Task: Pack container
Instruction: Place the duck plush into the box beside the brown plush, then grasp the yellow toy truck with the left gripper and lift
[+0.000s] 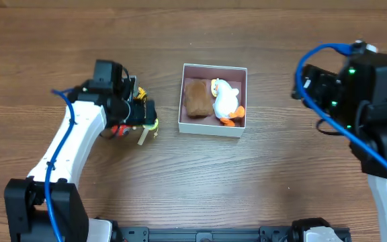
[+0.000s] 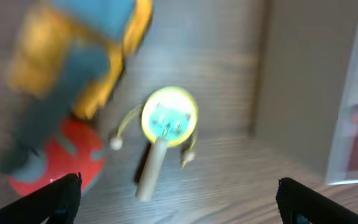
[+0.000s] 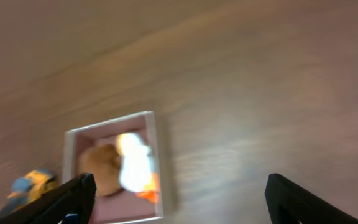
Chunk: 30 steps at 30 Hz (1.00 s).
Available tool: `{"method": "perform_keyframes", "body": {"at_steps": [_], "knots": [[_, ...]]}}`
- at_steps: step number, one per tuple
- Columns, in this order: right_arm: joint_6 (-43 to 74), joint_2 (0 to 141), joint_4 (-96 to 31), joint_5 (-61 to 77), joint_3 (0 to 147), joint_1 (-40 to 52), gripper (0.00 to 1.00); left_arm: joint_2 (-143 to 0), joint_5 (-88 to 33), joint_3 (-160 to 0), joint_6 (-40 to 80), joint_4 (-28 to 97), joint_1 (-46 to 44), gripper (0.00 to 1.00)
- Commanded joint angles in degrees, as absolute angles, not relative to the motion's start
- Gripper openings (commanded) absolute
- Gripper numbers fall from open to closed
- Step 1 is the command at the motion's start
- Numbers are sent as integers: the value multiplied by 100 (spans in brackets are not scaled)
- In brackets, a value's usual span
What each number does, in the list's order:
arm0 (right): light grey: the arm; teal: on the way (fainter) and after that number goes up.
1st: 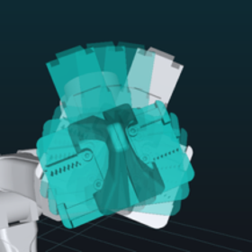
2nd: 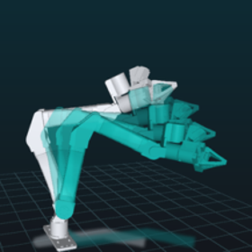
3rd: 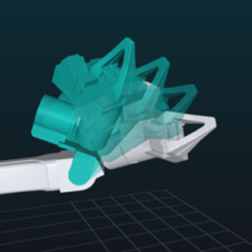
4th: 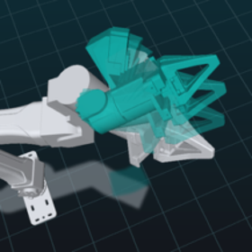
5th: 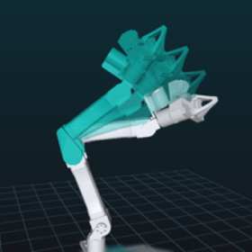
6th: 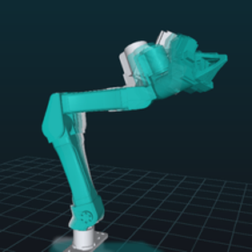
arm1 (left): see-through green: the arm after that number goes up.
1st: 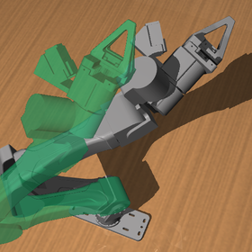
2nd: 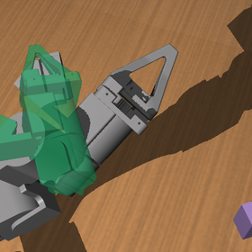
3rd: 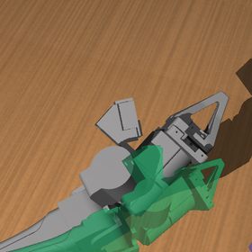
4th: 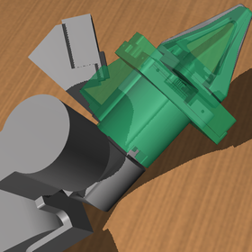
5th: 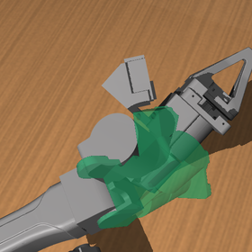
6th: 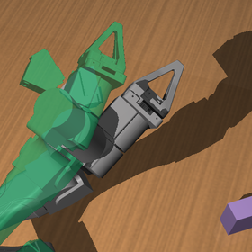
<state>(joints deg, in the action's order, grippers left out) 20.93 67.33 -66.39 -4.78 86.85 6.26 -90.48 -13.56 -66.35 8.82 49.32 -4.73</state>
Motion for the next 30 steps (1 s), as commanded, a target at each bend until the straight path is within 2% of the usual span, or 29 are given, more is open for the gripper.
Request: {"method": "perform_keyframes", "body": {"at_steps": [1,3,4,7,9,13,15,18,25,30], "knots": [[2075,6829,-6838,-504,8735,248,92,-9050,-923,-8112,947,5245,-440,100],[2078,6921,-6965,-502,8735,183,93,-9098,-532,-8637,939,5415,-440,100],[2078,6969,-7013,-502,8735,185,93,-9133,-388,-8847,864,5494,-440,96],[2080,7109,-7105,-482,8735,185,92,-9317,-342,-9203,202,5699,-440,93],[2078,7234,-7170,-482,8733,185,92,-9500,-464,-9214,-351,5861,-440,100],[2078,7437,-7238,-482,8729,185,92,-10082,-449,-9207,-913,6237,-434,100],[2075,7531,-7216,-484,8691,185,92,-10451,-423,-9207,-1168,6267,-434,96],[2075,7627,-7212,-484,8604,185,90,-10868,-217,-9207,-1247,6257,-434,91],[2073,7728,-7205,-489,8512,185,87,-11467,342,-9207,-1326,6023,-399,93],[2073,7728,-7129,-486,8512,185,87,-11789,178,-9198,-1535,6117,-333,86]]}}
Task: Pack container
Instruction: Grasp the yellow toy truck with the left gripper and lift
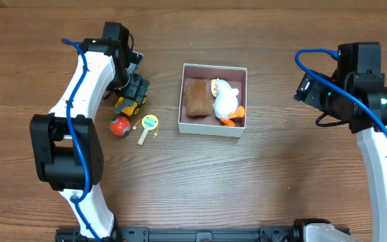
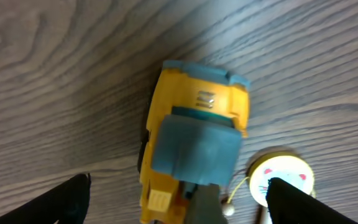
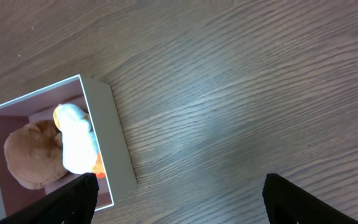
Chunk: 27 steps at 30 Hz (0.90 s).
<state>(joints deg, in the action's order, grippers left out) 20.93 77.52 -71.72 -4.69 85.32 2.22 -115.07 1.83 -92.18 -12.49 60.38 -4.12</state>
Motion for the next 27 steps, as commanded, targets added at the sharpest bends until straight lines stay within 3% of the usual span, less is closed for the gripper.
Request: {"method": "perform_keyframes", "body": {"at_steps": [1,7,10,13,15,21,23,27], "knots": [[2073,7728,-7126,-486,8512,185,87,-11863,34,-9198,-1640,6145,-333,84],[2075,7728,-7105,-486,8512,185,87,-12162,-49,-9198,-1726,6152,-340,76],[2075,7728,-7107,-486,8512,185,86,-12278,-47,-9198,-1782,6145,-336,63],[2075,7728,-7122,-484,8512,185,86,-12289,-40,-9198,-1780,6147,-336,58],[2075,7728,-7122,-484,8512,185,86,-12287,54,-9201,-1776,6152,-336,49],[2071,7728,-7124,-489,8512,185,86,-12234,187,-9419,-1664,6333,-336,9],[2071,7728,-7122,-489,8512,185,86,-12199,187,-9655,-1640,6523,-346,4],[2071,7728,-7122,-486,8512,185,86,-12132,176,-10475,-1400,7194,-349,4]]}}
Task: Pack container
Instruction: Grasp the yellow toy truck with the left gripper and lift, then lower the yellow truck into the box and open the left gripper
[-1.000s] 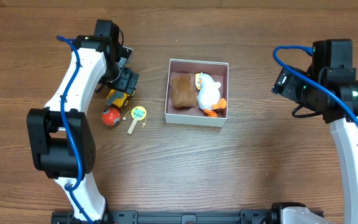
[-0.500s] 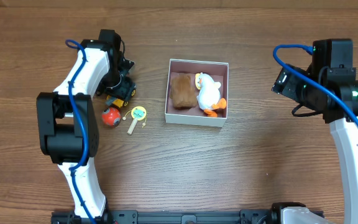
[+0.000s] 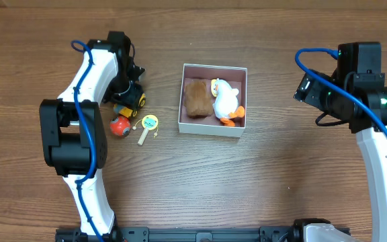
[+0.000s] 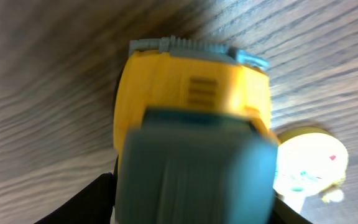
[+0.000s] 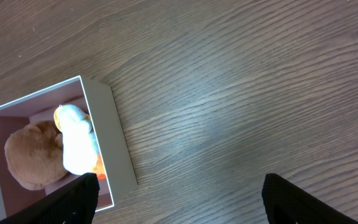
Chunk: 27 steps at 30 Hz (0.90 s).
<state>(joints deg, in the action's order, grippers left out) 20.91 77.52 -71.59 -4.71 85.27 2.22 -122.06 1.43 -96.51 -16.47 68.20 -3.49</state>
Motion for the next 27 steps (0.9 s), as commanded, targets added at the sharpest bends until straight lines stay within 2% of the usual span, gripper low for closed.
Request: {"method": "perform_keyframes", "body": {"at_steps": [1,8,13,27], "knots": [[2071,7728,-7122,-486,8512,185,86,-12114,137,-10674,-1385,7356,-351,4],[2071,7728,-7120,-486,8512,185,86,-11974,-283,-12191,-1372,8383,-567,4],[2071,7728,-7109,-486,8512,185,86,-11786,-281,-12868,-1426,8683,-943,4],[2073,7728,-7052,-486,8512,185,86,-11389,-257,-13137,-1767,8711,-2539,4]]}}
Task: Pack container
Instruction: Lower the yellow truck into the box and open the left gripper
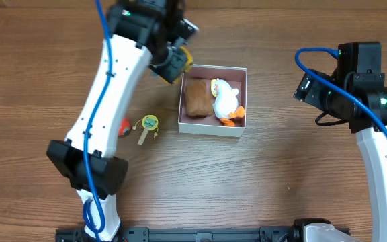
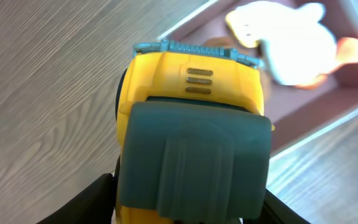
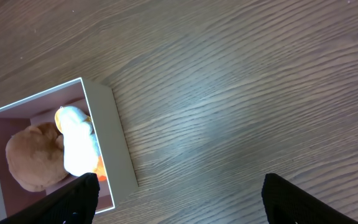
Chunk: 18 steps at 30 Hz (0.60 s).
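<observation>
A yellow toy truck (image 2: 191, 93) with a teal bed is held off the table, and my left gripper (image 2: 188, 202) is shut on it. In the overhead view the truck (image 1: 175, 62) hangs by the far left corner of the white box (image 1: 242, 101). Inside the box lie a brown plush (image 1: 195, 97) and a white duck (image 1: 226, 99). My right gripper (image 3: 179, 190) stands open and empty over bare table, to the right of the box (image 3: 120, 146).
On the table left of the box lie a yellow rattle with a wooden handle (image 1: 148, 126) and a red ball (image 1: 124, 126), half hidden by my left arm. The wood table (image 1: 281, 175) stretches in front and to the right.
My left gripper was low around the truck on the table left of the box. Now it holds the truck raised at the box's far left corner. The right arm has not moved.
My left gripper first hovered open over the rattle and ball, while the right arm was still shifting. Then it stood open above the yellow truck, then down around it. Now the truck is off the table, next to the box.
</observation>
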Available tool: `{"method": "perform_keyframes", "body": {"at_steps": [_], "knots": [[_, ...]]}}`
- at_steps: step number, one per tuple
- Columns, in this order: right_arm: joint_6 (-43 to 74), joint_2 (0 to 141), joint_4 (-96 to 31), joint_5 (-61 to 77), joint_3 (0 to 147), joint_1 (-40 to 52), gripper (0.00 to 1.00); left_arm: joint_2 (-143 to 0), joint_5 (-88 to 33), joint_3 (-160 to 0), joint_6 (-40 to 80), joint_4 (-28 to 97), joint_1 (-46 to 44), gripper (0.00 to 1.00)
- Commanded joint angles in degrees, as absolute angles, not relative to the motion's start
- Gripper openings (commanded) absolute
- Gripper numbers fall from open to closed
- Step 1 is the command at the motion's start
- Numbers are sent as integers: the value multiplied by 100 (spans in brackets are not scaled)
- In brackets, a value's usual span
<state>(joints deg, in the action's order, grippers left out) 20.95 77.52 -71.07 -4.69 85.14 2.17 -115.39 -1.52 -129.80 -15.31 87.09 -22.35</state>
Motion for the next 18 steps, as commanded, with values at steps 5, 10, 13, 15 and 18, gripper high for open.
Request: {"method": "perform_keyframes", "body": {"at_steps": [5,10,13,15,18], "knots": [[2073,7728,-7057,-486,8512,185,86,-11389,-257,-13137,-1979,8694,-2906,4],[2073,7728,-7061,-486,8512,185,87,-11393,-261,-13137,-2082,8672,-3118,4],[2073,7728,-7063,-486,8512,185,87,-11410,-386,-13135,-2241,8628,-3170,4],[2073,7728,-7067,-484,8512,185,87,-11432,-552,-13126,-2580,8606,-3197,4],[2073,7728,-7083,-484,8512,185,87,-11528,-624,-13096,-3037,8523,-3269,4]]}}
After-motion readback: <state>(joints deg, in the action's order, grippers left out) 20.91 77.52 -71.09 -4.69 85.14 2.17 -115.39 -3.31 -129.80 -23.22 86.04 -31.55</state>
